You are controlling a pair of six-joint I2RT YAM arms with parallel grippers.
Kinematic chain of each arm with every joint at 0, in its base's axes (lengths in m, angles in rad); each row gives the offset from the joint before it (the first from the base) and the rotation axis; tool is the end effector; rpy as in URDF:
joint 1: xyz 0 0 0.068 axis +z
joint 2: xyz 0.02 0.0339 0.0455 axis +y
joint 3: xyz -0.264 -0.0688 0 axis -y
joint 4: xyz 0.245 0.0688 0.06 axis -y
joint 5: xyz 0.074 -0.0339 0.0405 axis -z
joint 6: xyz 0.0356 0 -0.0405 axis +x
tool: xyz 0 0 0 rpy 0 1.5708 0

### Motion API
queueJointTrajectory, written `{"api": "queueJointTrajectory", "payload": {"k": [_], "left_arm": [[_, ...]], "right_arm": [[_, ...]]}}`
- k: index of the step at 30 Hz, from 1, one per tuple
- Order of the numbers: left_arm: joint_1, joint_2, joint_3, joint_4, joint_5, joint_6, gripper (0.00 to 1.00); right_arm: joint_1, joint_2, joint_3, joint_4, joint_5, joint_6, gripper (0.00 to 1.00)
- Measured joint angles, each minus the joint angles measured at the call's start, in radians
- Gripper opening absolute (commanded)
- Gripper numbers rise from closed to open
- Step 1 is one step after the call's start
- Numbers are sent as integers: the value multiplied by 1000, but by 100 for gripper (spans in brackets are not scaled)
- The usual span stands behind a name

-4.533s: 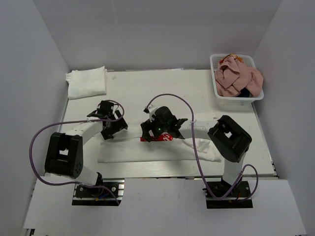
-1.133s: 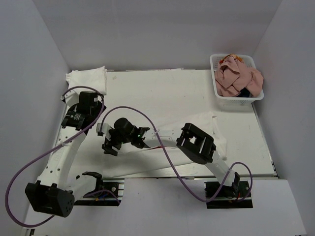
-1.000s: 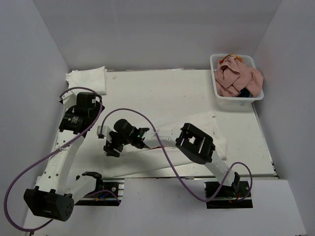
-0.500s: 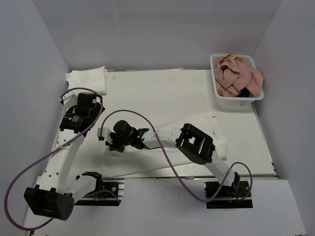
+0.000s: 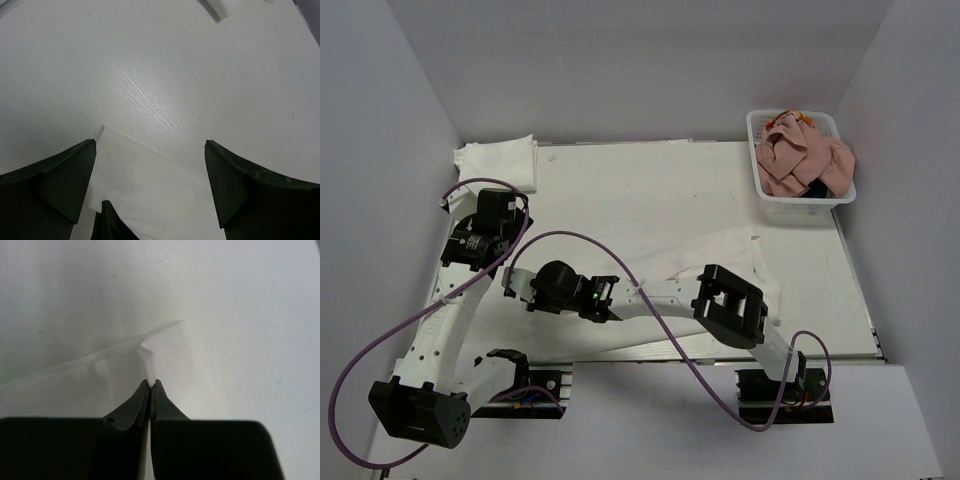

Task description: Fold and stack the t-shirts

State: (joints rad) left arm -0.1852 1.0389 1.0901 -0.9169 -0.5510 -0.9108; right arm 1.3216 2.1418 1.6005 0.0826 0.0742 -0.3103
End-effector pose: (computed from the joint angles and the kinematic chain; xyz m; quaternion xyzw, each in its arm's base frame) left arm 0.1954 -0.0177 0.3340 -0.4083 0.8110 0.0448 0.4166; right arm 0.1263 0.4856 0.2123 -0.6048 0.5958 0.2279 0.4767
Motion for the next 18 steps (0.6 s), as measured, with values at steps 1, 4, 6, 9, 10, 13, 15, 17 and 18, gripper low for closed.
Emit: {"api": "queueJointTrajectory", "payload": {"k": [1, 4, 6, 9, 10, 13, 15, 17, 18], "left_arm": [[0, 0, 0, 0, 0, 0, 99], [0, 0, 0, 0, 0, 0, 99], [0, 0, 0, 0, 0, 0, 99], [0, 0, -1, 0, -4, 0, 99], [0, 0, -1, 0, -8, 0, 99], [-1, 0, -1, -7, -18, 0, 99], [-2, 1, -1, -15, -26, 0, 99], [-2, 1, -1, -22, -31, 0, 99], [-2, 1, -1, -23, -32, 0, 99]], "right_arm": [[10, 0, 0, 8, 38, 0, 0], [38, 0, 0, 31, 155, -3, 0], [58, 7, 1, 51, 226, -8, 0], [90, 32, 3, 55, 298, -11, 0], [101, 42, 3, 52, 312, -7, 0], [120, 60, -5, 40, 309, 19, 4], [126, 60, -16, 34, 268, 39, 9], [125, 59, -26, 29, 203, 56, 18], [124, 59, -28, 23, 155, 64, 24]]}}
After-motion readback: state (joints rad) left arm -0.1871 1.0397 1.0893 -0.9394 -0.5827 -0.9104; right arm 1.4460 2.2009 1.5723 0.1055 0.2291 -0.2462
